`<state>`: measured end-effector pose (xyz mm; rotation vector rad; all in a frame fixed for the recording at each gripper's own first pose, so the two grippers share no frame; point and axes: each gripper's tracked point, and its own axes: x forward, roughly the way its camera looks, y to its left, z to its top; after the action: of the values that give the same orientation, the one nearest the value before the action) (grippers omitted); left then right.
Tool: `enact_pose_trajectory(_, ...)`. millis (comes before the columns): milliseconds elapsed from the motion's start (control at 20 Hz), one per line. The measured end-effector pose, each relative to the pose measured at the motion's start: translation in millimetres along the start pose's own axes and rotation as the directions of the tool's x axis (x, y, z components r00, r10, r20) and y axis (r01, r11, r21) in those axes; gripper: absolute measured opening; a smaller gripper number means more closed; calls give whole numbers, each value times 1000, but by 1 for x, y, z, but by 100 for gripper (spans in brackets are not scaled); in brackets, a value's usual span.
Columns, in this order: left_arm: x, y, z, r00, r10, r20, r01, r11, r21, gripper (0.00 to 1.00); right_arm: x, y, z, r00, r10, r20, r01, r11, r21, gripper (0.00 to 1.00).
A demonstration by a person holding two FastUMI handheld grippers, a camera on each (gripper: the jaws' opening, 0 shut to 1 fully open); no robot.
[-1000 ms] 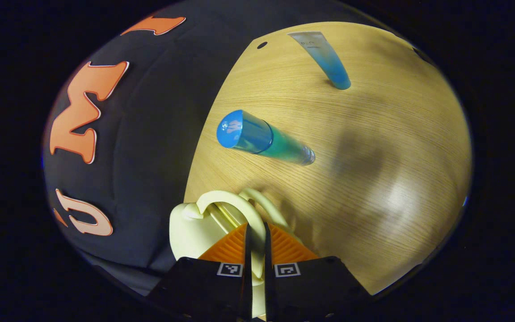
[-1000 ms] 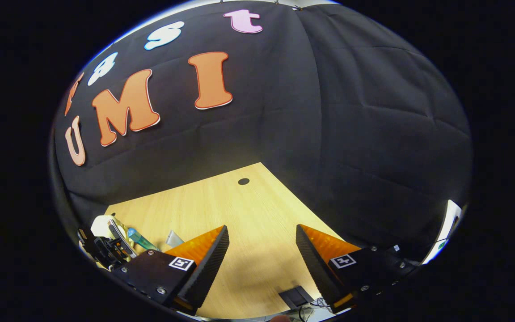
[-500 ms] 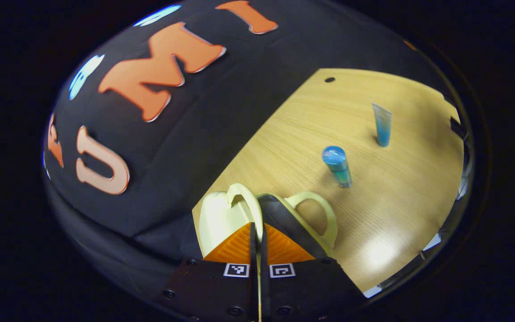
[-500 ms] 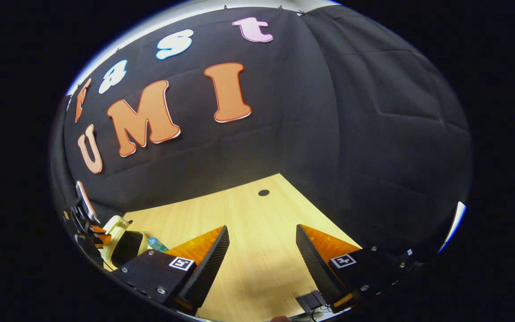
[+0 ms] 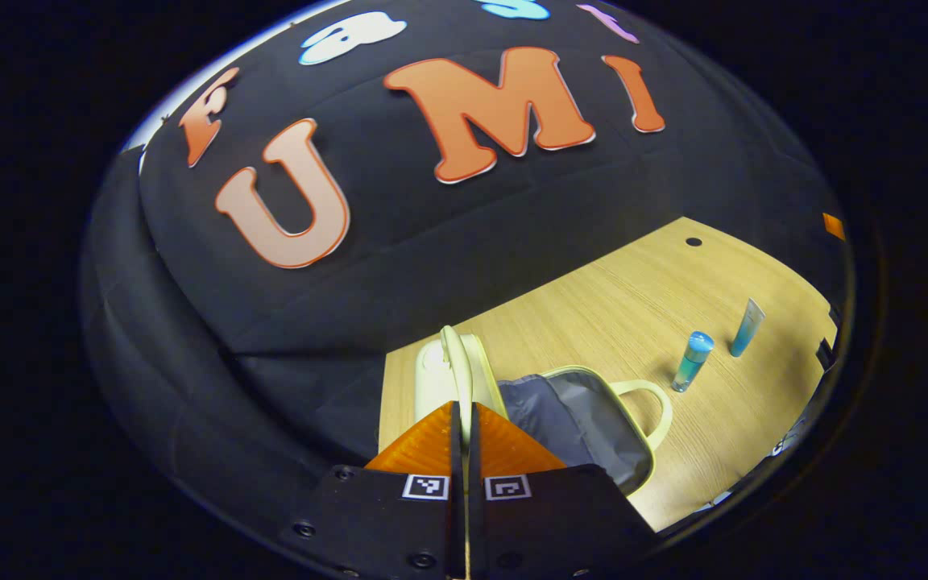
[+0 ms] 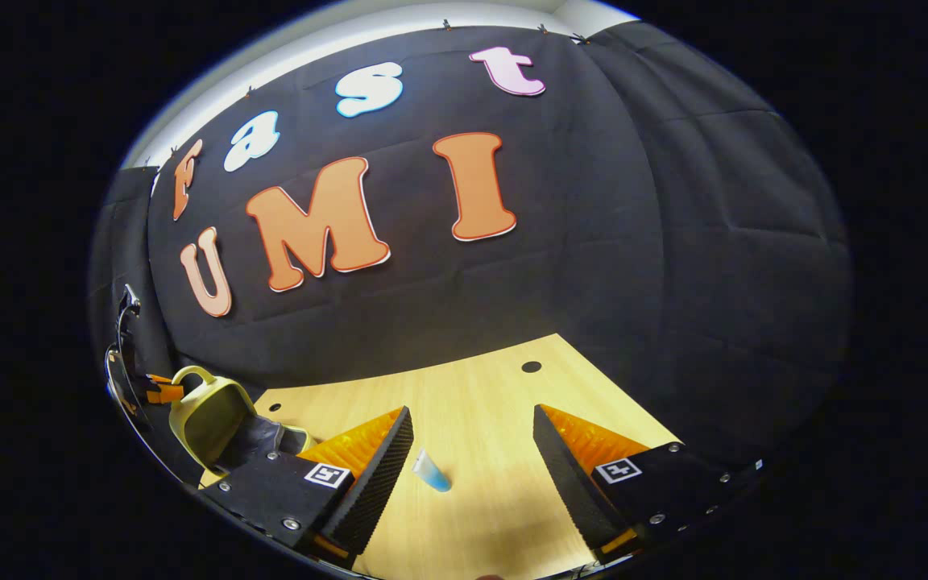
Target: First open the suitcase, pack the skin care products into it, and then close the suitcase.
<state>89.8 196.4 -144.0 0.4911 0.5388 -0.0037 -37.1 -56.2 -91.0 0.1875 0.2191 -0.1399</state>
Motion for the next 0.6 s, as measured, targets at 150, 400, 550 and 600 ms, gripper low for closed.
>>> enact_pose_trajectory(150, -1, 50, -22, 1000, 22, 1, -22, 999, -49, 2, -3, 23, -2, 1000, 28, 6, -28, 1000, 12, 100)
enact_pose_trajectory(400, 16, 122, -76, 996, 86, -36, -88, 993, -84, 2, -8, 50, -12, 999, 49, 2, -49, 999, 13, 95)
enact_pose_trajectory(550, 35, 160, -120, 991, 108, -80, -116, 988, -106, 2, -11, 62, -17, 999, 49, -1, -49, 999, 23, 95)
enact_pose_trajectory(600, 44, 172, -138, 989, 110, -97, -122, 984, -126, 2, -11, 66, -20, 999, 45, 1, -45, 999, 28, 95)
